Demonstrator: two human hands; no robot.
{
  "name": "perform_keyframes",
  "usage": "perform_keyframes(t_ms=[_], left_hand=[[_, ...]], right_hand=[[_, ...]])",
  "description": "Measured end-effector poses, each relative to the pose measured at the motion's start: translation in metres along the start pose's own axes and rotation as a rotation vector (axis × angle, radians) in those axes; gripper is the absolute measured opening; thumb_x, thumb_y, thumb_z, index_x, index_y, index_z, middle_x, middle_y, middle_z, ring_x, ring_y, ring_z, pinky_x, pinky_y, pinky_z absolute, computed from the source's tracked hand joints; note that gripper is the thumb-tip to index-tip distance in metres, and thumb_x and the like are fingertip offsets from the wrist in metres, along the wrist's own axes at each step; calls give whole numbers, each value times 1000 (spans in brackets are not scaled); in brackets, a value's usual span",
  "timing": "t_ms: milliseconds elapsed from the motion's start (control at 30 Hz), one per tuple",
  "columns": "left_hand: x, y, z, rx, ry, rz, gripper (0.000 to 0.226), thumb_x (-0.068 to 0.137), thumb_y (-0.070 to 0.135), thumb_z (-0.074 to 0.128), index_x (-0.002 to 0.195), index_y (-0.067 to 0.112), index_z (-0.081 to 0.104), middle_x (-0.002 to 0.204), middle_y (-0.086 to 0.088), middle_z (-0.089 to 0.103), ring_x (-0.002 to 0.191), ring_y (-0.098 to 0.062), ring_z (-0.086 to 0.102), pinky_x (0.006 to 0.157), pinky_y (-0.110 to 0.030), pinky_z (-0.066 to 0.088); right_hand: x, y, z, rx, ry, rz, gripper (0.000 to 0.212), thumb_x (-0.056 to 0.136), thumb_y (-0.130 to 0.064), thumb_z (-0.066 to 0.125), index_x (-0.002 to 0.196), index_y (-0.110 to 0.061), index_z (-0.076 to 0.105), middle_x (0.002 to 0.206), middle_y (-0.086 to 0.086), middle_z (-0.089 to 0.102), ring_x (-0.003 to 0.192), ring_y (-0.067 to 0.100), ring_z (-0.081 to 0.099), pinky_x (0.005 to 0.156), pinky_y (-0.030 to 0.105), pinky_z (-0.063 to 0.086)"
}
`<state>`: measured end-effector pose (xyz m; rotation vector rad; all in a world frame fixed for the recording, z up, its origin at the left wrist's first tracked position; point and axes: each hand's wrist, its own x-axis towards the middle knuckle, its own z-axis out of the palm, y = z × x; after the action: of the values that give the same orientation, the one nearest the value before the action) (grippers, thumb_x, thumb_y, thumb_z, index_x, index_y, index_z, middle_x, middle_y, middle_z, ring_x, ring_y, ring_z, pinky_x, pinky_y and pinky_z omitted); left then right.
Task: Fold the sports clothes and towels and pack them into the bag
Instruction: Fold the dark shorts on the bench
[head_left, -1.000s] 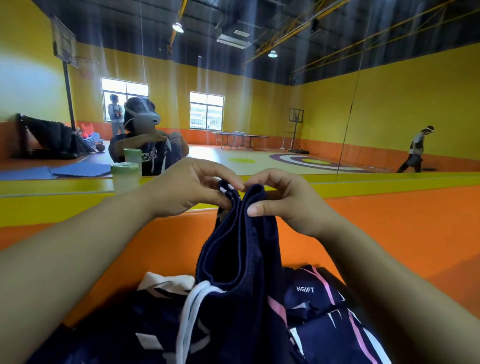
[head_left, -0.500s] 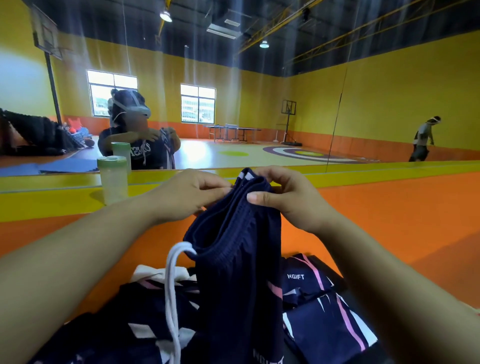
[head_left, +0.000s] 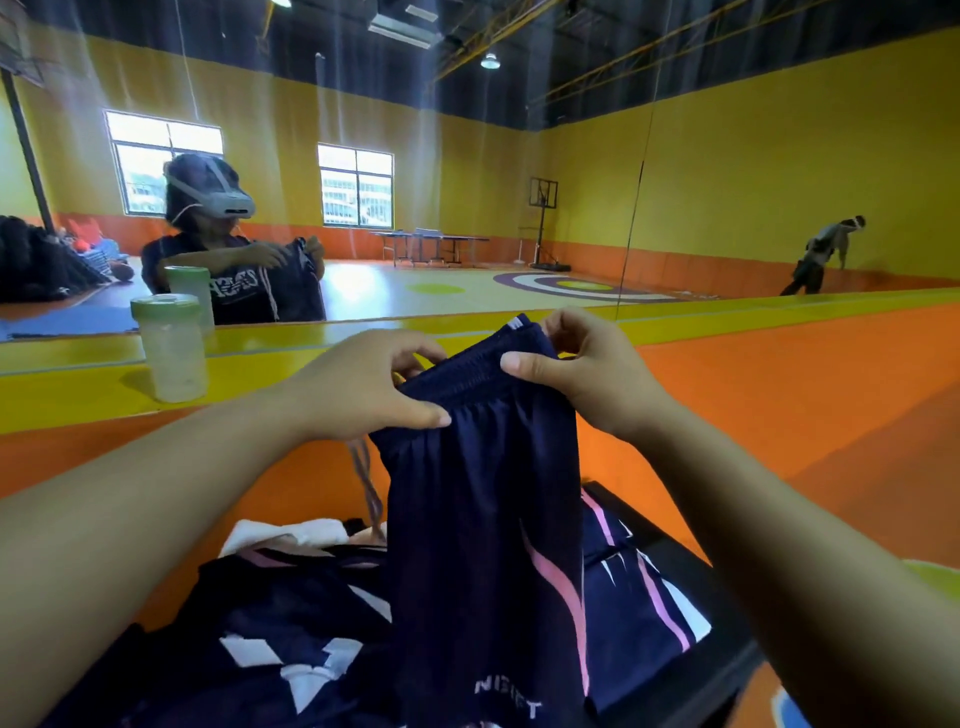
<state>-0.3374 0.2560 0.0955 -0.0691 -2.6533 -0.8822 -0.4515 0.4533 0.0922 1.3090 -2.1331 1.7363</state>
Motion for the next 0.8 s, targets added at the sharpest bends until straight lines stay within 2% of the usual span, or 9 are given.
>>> perform_keyframes(t_ms=[67, 100, 167, 200, 333, 500, 633, 733, 800], left_hand=[[7, 3, -1, -7, -31, 29, 43, 58, 40, 82, 97, 41, 65, 100, 13, 71, 92, -8, 69, 85, -48, 54], [12, 6, -1, -8, -64, 54, 40, 60, 37, 85, 94, 43, 65, 100, 19, 69, 94, 0, 67, 87, -41, 55], [19, 13, 1, 7, -147, 113, 39, 66, 27, 85, 92, 46, 62, 100, 27, 65, 93, 17, 59, 86, -10, 48], [21, 18, 2, 11, -191, 135, 39, 67, 27, 84, 94, 45, 62, 100, 28, 65, 93, 19, 58, 83, -3, 45], [31, 33, 9, 51, -404, 174, 46, 65, 28, 83, 106, 35, 62, 99, 21, 70, 91, 5, 65, 77, -8, 47], [48, 29, 28, 114, -576, 174, 37, 71, 22, 82, 103, 28, 64, 98, 15, 70, 90, -2, 66, 72, -12, 48], [73, 21, 55, 130, -510, 156, 33, 77, 22, 78, 106, 28, 63, 102, 18, 67, 90, 3, 62, 81, -18, 49], [93, 20, 78, 244, -309, 177, 33, 76, 24, 77, 106, 28, 63, 106, 15, 66, 96, -5, 61, 91, -30, 47], [103, 24, 90, 260, -159, 194, 35, 77, 21, 76, 110, 22, 64, 106, 8, 66, 95, -12, 59, 85, -29, 45]], right_hand=[[-5, 3, -11, -13, -83, 31, 35, 69, -15, 83, 91, -3, 58, 88, 11, 64, 80, 18, 58, 76, 34, 48], [-8, 4, -18, -25, -144, 49, 41, 66, -15, 85, 97, -3, 61, 96, 15, 68, 86, 21, 61, 81, 37, 51], [-16, 4, -30, -26, -252, 64, 42, 67, -13, 83, 103, -6, 64, 101, 13, 70, 94, 23, 66, 83, 35, 54], [-20, 5, -37, -17, -274, 74, 39, 68, -12, 82, 103, -6, 65, 99, 10, 71, 93, 21, 67, 82, 31, 54], [-36, 8, -56, -9, -281, 125, 29, 71, -20, 75, 91, -5, 61, 86, 2, 67, 84, 18, 64, 77, 30, 48], [-50, 25, -71, -14, -297, 211, 23, 71, -21, 75, 84, -14, 58, 79, -5, 64, 76, 11, 62, 67, 21, 47], [-46, 55, -86, -66, -223, 304, 25, 74, -14, 80, 85, -17, 58, 81, -5, 67, 78, 12, 66, 65, 22, 48], [-39, 78, -96, -271, -115, 335, 28, 75, -12, 79, 91, -13, 56, 87, 2, 68, 77, 15, 64, 64, 26, 46], [-33, 87, -102, -417, -6, 313, 32, 74, -14, 80, 92, -9, 54, 87, 3, 66, 77, 17, 60, 65, 31, 44]])
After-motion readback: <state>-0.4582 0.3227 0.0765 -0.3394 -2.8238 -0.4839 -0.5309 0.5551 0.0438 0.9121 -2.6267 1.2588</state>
